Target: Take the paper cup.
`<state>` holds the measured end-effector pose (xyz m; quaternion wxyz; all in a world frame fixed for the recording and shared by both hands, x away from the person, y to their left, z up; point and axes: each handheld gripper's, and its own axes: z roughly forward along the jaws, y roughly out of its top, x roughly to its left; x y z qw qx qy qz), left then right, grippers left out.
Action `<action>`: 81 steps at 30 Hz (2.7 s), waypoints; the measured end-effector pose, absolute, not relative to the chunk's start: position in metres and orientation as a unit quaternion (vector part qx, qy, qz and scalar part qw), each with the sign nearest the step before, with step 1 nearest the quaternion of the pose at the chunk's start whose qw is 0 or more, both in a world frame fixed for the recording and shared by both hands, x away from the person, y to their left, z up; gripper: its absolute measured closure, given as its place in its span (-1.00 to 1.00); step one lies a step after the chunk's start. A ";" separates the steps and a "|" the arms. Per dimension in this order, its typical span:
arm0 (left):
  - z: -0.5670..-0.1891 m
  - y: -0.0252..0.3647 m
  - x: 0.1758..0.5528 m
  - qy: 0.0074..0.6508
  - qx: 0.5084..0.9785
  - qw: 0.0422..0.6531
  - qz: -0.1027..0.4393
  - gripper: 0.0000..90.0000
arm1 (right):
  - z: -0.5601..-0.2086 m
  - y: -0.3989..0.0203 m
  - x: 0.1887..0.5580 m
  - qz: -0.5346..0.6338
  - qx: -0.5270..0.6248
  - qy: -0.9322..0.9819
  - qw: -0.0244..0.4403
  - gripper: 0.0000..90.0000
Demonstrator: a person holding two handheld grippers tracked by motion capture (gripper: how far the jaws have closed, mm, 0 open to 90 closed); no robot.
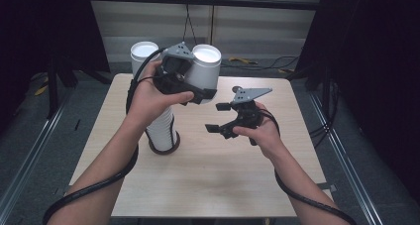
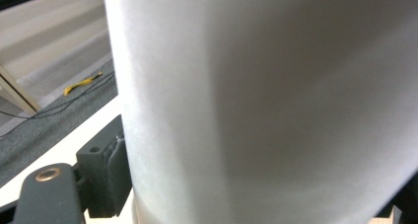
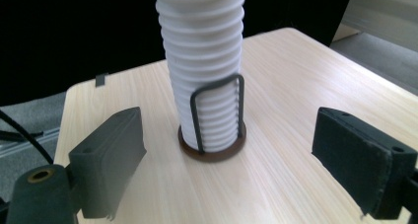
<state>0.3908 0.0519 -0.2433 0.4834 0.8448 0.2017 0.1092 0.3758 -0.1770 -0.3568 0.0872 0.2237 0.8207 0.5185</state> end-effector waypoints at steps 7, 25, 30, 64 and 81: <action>-0.256 0.045 0.389 0.192 0.861 0.459 0.106 -0.66 | -0.365 -0.192 0.373 0.512 0.232 0.823 0.086 -0.73; -0.283 0.040 0.388 0.180 0.890 0.409 0.095 -0.66 | -0.381 -0.212 0.365 0.495 0.237 0.833 0.075 -0.73; -0.292 0.036 0.388 0.183 0.892 0.403 0.090 -0.65 | -0.384 -0.217 0.363 0.493 0.239 0.833 0.074 -0.73; -0.341 0.016 0.379 0.143 0.938 0.310 0.063 -0.65 | -0.393 -0.231 0.351 0.432 0.206 0.877 0.049 -0.72; -0.362 0.008 0.376 0.130 0.948 0.288 0.048 -0.65 | -0.391 -0.237 0.348 0.408 0.187 0.892 0.050 -0.72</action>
